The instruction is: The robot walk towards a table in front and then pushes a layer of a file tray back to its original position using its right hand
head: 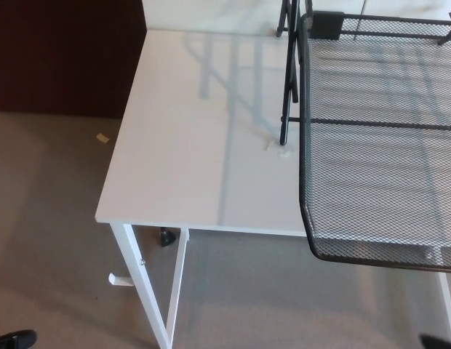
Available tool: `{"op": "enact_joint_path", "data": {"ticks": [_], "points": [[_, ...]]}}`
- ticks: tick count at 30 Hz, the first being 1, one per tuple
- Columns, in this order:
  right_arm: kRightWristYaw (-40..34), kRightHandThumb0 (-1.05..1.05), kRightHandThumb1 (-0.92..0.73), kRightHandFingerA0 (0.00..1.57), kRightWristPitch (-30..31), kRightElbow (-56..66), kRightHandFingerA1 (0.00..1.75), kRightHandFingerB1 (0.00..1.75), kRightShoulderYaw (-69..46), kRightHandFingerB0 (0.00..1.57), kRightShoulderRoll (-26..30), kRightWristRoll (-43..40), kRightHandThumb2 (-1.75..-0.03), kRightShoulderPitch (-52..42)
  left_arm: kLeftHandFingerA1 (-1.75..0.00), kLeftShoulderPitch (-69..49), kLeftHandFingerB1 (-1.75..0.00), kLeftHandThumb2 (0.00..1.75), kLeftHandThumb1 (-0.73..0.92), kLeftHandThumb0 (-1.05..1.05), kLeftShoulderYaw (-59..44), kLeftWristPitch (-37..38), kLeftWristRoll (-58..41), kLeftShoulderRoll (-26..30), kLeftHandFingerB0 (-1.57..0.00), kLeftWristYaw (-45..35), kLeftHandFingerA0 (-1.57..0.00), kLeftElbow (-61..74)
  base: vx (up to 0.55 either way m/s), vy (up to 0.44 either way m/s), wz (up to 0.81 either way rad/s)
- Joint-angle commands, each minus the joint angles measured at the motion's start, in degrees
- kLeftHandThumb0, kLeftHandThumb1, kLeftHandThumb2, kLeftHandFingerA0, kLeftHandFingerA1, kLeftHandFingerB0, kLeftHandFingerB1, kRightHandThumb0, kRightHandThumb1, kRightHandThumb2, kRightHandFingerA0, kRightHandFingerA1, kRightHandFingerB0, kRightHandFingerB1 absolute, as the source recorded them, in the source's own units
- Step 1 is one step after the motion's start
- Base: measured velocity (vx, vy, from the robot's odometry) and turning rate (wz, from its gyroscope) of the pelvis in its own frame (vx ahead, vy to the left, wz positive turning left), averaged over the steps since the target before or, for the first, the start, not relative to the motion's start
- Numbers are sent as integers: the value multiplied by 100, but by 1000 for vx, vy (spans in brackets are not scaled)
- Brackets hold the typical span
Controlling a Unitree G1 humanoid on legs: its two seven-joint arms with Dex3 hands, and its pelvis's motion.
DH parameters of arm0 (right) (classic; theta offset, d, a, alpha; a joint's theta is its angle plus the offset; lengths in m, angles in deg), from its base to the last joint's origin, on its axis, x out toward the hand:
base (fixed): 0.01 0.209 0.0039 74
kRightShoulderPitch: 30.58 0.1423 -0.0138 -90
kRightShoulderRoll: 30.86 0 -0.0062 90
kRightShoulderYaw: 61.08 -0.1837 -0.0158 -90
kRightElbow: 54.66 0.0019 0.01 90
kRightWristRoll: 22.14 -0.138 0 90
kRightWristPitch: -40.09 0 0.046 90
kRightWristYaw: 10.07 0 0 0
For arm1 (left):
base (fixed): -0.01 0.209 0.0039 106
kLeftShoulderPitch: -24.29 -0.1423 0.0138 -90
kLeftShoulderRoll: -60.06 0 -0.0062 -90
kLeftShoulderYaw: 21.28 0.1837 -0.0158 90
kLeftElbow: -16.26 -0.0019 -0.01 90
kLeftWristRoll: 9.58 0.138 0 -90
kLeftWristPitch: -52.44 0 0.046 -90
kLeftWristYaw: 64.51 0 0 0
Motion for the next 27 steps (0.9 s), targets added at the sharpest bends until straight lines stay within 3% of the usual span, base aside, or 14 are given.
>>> {"op": "enact_joint_path", "data": {"ticks": [1, 2, 3, 4, 5, 6, 9, 10, 11, 16, 27], "points": [[-389, -49, -61, 19, -1477, 821, 29, 27, -694, 15, -705, 637, -60, 695, -54, 30, -50, 82, 39, -9, 24, 110, 86, 95, -23, -4, -29, -69, 0, 0, 0], [-381, -29, -46, 0, -1346, 817, 49, 46, -668, 0, -724, 729, -96, 883, -54, 23, -50, 82, 39, -10, 27, 118, 86, 100, -23, -17, -29, -60, 0, 0, 0], [-353, -50, -60, 9, -1191, 835, 24, 24, -706, 10, -743, 927, -62, 1132, -54, 15, -50, 82, 39, -10, 29, 111, 88, 101, -24, -12, -29, -39, 0, 0, 0], [-359, -53, -47, 5, -1110, 852, 26, 28, -738, 5, -799, 1099, -76, 1317, -54, 20, -50, 82, 39, -9, 29, 90, 93, 92, -24, 16, -30, -30, 0, 0, 0], [-356, -48, -59, 5, -1057, 850, 22, 24, -765, 7, -860, 1248, -60, 1476, -55, 26, -50, 82, 39, -9, 31, 78, 96, 88, -24, 27, -30, -30, 0, 0, 0], [-347, -52, -62, 2, -1006, 822, 24, 25, -769, 6, -950, 1474, -59, 1674, -55, -38, -50, 82, 39, -9, 15, 123, 84, 90, -24, 6, -30, -38, 0, 0, 0], [-304, -54, -63, 2, -850, 808, 24, 25, -690, 7, -1084, 1873, -59, 1969, -55, -189, -51, 83, 39, -9, -9, 263, 64, 103, -23, -75, -29, -78, 0, 0, 0], [-193, -67, -50, 0, -556, 916, 2, 15, -582, 4, -1072, 2064, -78, 2069, -55, -195, -51, 82, 38, -9, -11, 274, 62, 101, -24, -78, -29, -93, 0, 0, 0], [-132, -70, -52, 0, -410, 954, 0, 10, -559, 2, -1065, 2218, -79, 2177, -55, -192, -51, 82, 38, -10, -6, 287, 67, 98, -24, -75, -29, -104, 0, 0, 0], [-70, -68, -46, 0, -122, 710, 0, 3, -732, 0, -925, 2848, -74, 2676, -55, -206, -51, 81, 37, -11, 15, 275, 97, 111, -24, -52, -29, -46, 0, 0, 0], [26, -78, -51, 0, 514, 365, 0, 0, -1078, 0, -595, 4353, -78, 3264, -55, -142, -51, 82, 37, -10, 27, 359, 116, 101, -24, -47, -28, -158, 0, 0, 0]]}}
